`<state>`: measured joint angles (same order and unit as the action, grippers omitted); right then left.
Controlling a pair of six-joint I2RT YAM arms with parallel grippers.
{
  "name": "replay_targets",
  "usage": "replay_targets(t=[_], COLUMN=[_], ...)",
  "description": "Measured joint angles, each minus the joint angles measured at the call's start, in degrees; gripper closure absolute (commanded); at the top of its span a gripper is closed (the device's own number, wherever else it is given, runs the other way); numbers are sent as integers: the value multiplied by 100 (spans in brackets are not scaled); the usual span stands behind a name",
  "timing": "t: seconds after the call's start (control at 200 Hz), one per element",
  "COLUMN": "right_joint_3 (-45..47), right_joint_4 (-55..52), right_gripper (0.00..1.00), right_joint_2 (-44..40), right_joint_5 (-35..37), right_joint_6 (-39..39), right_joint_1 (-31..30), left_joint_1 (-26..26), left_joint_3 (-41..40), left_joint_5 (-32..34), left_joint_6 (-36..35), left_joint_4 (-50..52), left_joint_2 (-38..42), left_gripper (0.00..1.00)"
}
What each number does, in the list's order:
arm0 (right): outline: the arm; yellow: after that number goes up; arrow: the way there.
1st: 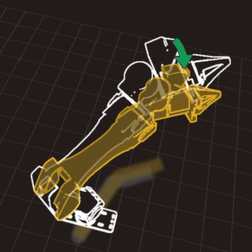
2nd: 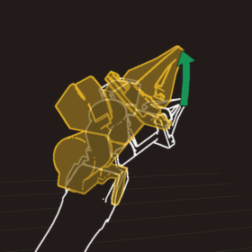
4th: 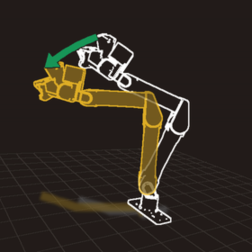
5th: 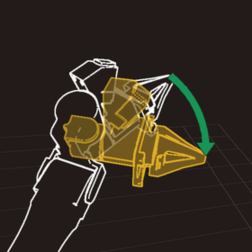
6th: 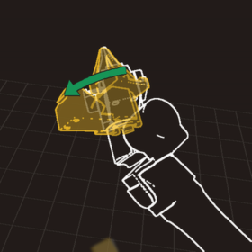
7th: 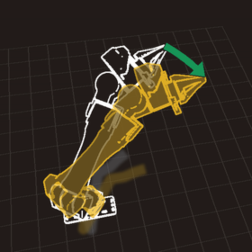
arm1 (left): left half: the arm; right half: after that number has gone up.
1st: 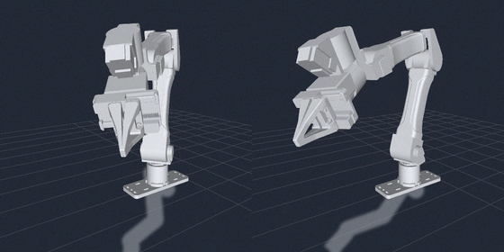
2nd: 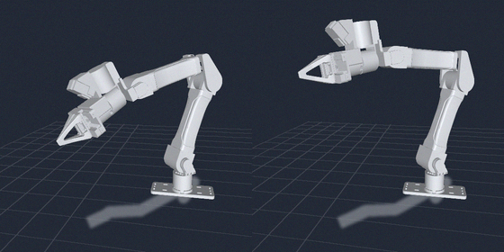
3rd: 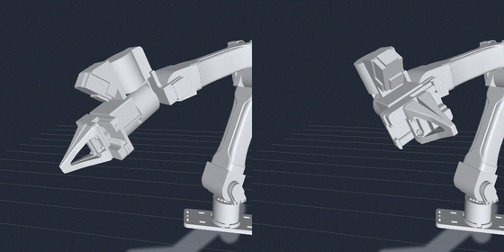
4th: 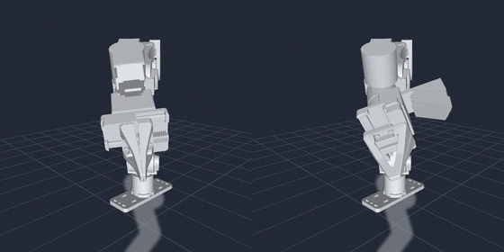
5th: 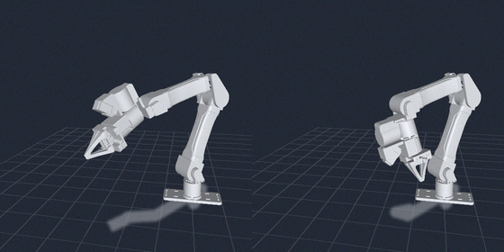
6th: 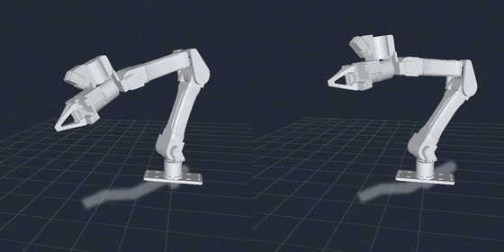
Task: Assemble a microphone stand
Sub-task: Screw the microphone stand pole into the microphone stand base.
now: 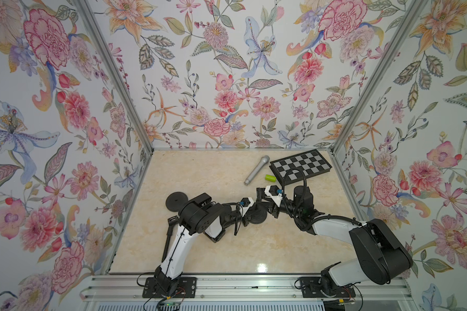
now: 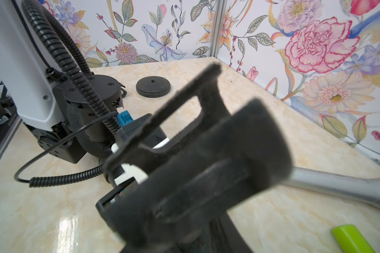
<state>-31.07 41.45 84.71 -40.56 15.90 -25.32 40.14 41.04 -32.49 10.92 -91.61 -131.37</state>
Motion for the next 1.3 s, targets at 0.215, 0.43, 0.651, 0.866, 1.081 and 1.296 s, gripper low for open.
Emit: replay_targets(t=[0.215, 0.43, 0.651, 0.866, 1.081, 1.296], right_joint_3=[608, 920, 1130, 1058, 225, -302], right_joint_4=[1150, 2015, 2763, 1346, 319, 254], right_gripper=[93, 92, 61, 42, 43, 79], right_joint_2=[-66, 122, 369, 4, -136, 345], right_joint_5=[1604, 5130, 5261, 2179, 42, -573], right_joint_6=[-927, -1685, -1818, -885, 138, 190], right_joint_1=[-557, -2177, -2124, -555, 116, 249], left_joint_1=[0, 0, 7, 4, 4, 4], left_joint_3=[0, 0, 13, 46, 85, 101], left_joint_5=[144, 173, 166, 184, 184, 192], left_joint_6=[4, 44, 46, 44, 46, 55], left_joint_4=[-4, -13, -15, -15, -15, -15], left_joint_2=[-13, -22, -28, -46, -70, -74], left_gripper=[68, 68, 70, 70, 70, 69])
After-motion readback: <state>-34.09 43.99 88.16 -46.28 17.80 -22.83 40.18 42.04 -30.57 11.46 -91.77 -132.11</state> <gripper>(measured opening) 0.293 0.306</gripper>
